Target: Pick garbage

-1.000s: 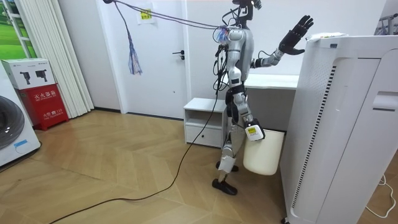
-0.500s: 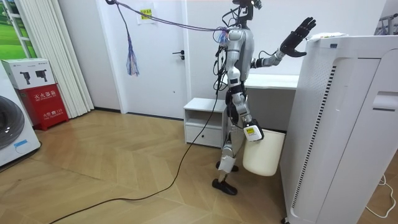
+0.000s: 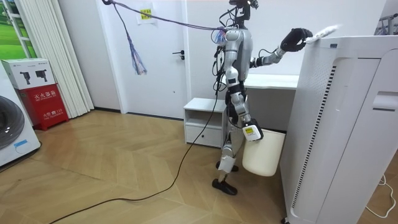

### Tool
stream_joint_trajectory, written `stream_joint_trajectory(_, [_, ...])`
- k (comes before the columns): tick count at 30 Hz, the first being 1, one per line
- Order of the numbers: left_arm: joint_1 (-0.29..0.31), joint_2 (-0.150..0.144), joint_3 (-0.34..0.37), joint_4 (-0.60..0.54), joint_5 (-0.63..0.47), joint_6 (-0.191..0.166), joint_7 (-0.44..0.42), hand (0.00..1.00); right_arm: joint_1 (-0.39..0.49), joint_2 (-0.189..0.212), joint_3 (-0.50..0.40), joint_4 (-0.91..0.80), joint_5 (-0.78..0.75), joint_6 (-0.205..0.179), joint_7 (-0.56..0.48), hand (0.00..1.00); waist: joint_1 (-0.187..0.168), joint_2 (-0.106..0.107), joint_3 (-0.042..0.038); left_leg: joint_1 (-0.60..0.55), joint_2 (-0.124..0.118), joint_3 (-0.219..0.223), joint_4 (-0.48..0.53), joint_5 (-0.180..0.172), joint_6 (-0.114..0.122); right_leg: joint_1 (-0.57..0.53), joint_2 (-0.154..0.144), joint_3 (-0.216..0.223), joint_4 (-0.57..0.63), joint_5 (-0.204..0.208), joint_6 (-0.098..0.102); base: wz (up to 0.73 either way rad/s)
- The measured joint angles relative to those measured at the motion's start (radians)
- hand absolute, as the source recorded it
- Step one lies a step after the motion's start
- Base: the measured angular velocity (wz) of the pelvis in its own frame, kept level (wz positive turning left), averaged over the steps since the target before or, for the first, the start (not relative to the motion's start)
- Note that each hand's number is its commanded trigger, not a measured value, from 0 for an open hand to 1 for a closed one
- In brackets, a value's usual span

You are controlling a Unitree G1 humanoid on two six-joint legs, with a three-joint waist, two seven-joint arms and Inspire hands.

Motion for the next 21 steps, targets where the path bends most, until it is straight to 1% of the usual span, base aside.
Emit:
stream_joint_trajectory(5, [0.000, 0.001, -0.002, 0.000, 0.000, 0.001, -0.020, 1.00, 0.001, 0.000, 0.000, 0.000, 0.000, 0.000, 0.000, 1.00, 0.000, -0.001, 0.0011, 0.002, 0.000, 0.000, 0.000, 0.001, -0.001, 0.002, 0.001, 0.000, 0.000, 0.001, -0.002, 0.00])
stream_joint_trajectory(9, [0.000, 0.016, -0.026, 0.000, 0.000, 0.002, -0.022, 1.00, 0.001, 0.000, 0.000, -0.001, 0.000, 0.000, 0.000, 1.00, 0.000, -0.001, 0.0033, 0.001, 0.001, 0.000, -0.002, 0.001, -0.001, 0.001, 0.002, 0.000, -0.001, 0.002, -0.002, 0.00])
stream_joint_trajectory(14, [0.000, 0.017, -0.031, 0.001, -0.007, 0.000, -0.023, 1.00, 0.000, 0.000, 0.000, -0.005, 0.001, 0.000, 0.000, 1.00, -0.002, 0.000, 0.0056, 0.000, 0.001, 0.000, -0.004, 0.001, -0.001, 0.001, 0.002, -0.001, -0.002, 0.001, -0.002, 0.00])
stream_joint_trajectory(15, [0.000, 0.017, -0.033, 0.002, -0.024, -0.003, -0.023, 1.00, -0.002, 0.000, 0.000, -0.005, 0.001, 0.000, -0.001, 1.00, -0.001, 0.001, 0.0064, 0.001, 0.001, 0.000, -0.004, 0.001, -0.001, 0.001, 0.002, 0.001, -0.002, 0.001, -0.002, 0.00])
stream_joint_trajectory(17, [0.000, 0.015, -0.036, 0.000, -0.110, -0.011, -0.024, 1.00, -0.009, 0.000, 0.005, -0.006, 0.004, 0.000, -0.008, 1.00, 0.002, 0.004, 0.0122, -0.006, 0.001, 0.001, -0.004, 0.001, -0.001, -0.001, 0.002, 0.004, -0.001, 0.001, -0.002, 0.00])
stream_joint_trajectory(18, [0.000, 0.013, -0.036, -0.003, -0.133, -0.013, -0.026, 1.00, -0.010, 0.000, 0.005, -0.006, 0.006, 0.000, -0.010, 1.00, 0.003, 0.006, 0.0130, -0.007, 0.001, 0.001, -0.004, 0.001, -0.001, -0.002, 0.002, 0.004, -0.001, 0.001, -0.002, 0.00])
stream_joint_trajectory(19, [0.000, 0.012, -0.037, -0.013, -0.199, -0.017, -0.044, 1.00, -0.011, -0.001, 0.005, -0.005, 0.005, 0.000, -0.011, 1.00, 0.004, 0.010, 0.0125, -0.008, 0.001, -0.002, -0.012, 0.001, -0.001, -0.002, 0.002, -0.001, -0.001, 0.002, -0.002, 0.00])
stream_joint_trajectory(20, [0.000, 0.012, -0.037, -0.020, -0.235, -0.020, -0.054, 1.00, -0.011, -0.002, 0.005, -0.005, 0.005, 0.000, -0.011, 1.00, 0.003, 0.012, 0.0119, -0.007, 0.001, -0.002, -0.015, 0.001, -0.001, -0.002, 0.002, -0.001, -0.002, 0.002, -0.002, 0.04])
stream_joint_trajectory(21, [0.000, 0.009, -0.037, -0.048, -0.318, -0.021, -0.079, 1.00, -0.012, -0.004, 0.007, -0.005, 0.006, 0.000, -0.011, 1.00, 0.003, 0.014, 0.0105, -0.008, 0.001, -0.004, -0.016, 0.002, -0.002, -0.003, 0.003, -0.003, -0.002, 0.001, -0.002, 0.00])
